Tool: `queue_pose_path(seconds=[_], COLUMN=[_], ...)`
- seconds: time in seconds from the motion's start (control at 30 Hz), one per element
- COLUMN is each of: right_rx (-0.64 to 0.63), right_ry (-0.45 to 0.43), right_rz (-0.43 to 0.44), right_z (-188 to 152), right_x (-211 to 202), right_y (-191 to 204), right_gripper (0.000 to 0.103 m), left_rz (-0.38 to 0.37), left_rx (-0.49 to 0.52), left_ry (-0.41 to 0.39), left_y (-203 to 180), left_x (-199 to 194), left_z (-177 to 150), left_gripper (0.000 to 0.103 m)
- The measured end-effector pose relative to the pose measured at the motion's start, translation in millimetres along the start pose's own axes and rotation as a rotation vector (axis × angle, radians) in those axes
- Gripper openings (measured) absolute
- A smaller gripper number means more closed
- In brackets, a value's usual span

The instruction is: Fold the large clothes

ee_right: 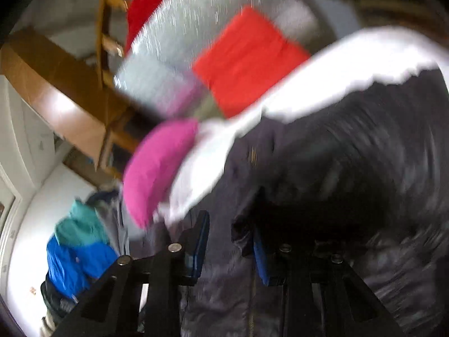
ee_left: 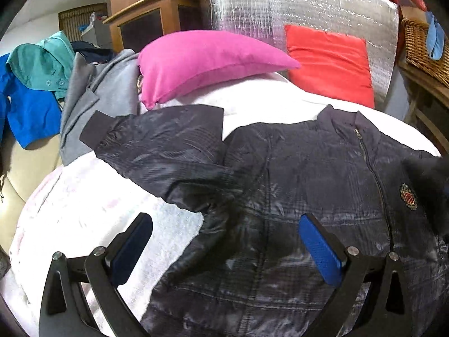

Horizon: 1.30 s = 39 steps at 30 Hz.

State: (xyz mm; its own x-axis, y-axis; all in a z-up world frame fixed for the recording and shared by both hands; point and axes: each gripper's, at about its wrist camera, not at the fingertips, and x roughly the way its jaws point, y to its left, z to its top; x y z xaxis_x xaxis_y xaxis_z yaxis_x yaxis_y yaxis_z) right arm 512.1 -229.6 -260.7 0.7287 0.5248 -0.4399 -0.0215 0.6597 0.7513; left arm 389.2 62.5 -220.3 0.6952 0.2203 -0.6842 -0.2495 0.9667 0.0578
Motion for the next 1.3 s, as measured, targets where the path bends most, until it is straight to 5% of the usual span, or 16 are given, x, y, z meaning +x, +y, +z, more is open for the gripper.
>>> queue_pose_path(seconds=[0.03, 0.1, 0.13, 0.27, 0.37, 0.63, 0.77, 0.93, 1.03, 1.1, 1.2, 1.3], right_rx=[0.017, 0.084, 0.142, 0.299, 0.441, 0.860, 0.996, 1.069, 1.124, 1.123, 1.097, 1.099], right_ry=[0.030, 0.096, 0.129, 0.095, -0.042, -0.383, -0.386, -0.381, -0.358, -0.351, -0.337, -0.331], right_rz=[-0.009, -0.020, -0.015, 0.087, 0.173, 0.175, 0.197, 0.162, 0.169, 0.161, 0.139, 0.135], right_z=[-18.1, -28.8, -32.3, -48.9, -57.5, -63.5, -65.0, -66.1, -68.4, -75.2, -74.7, -74.7], right_x=[6.6, 18.9, 19.4, -31.3, -94.1, -162.5, -155.9, -145.3, -145.4, -158.4, -161.8, -161.6], right_y=[-2.4, -14.2, -23.9, -52.6, -90.0, -202.1, -232.3, -248.4, -259.6, -265.2, -263.1, -263.4], right_gripper=[0.038, 0.071, 0.074, 0.074, 0.077, 0.077, 0.074, 0.074, 0.074, 0.074, 0.074, 0.074], left_rz=[0.004, 0.003, -0.009, -0.066, -0.127, -0.424, -0.493, -0.457, -0.436, -0.426, -0.371, -0.357], left_rx=[0.003, 0.015, 0.024, 0.073, 0.131, 0.303, 0.372, 0.468, 0.533, 0.581, 0.642, 0.646], left_ry=[-0.006, -0.008, -0.011, -0.015, -0.020, 0.035, 0.134, 0.334, 0.371, 0.402, 0.471, 0.471], left_y=[1.3, 0.5, -1.0, -16.7, -45.1, -194.6, -285.2, -386.2, -427.3, -446.1, -465.5, -461.0], left_x=[-1.7, 1.1, 1.8, 1.5, -15.3, -70.9, -68.9, -27.4, -19.1, -16.9, -4.9, 0.7], left_z=[0.0, -2.3, -3.5, -9.9, -9.3, 50.9, 78.6, 82.7, 76.2, 67.9, 54.1, 51.3], left_gripper=[0.103, 0.103, 0.103, 0.103, 0.103, 0.103, 0.103, 0.103, 0.103, 0.093, 0.056, 0.045])
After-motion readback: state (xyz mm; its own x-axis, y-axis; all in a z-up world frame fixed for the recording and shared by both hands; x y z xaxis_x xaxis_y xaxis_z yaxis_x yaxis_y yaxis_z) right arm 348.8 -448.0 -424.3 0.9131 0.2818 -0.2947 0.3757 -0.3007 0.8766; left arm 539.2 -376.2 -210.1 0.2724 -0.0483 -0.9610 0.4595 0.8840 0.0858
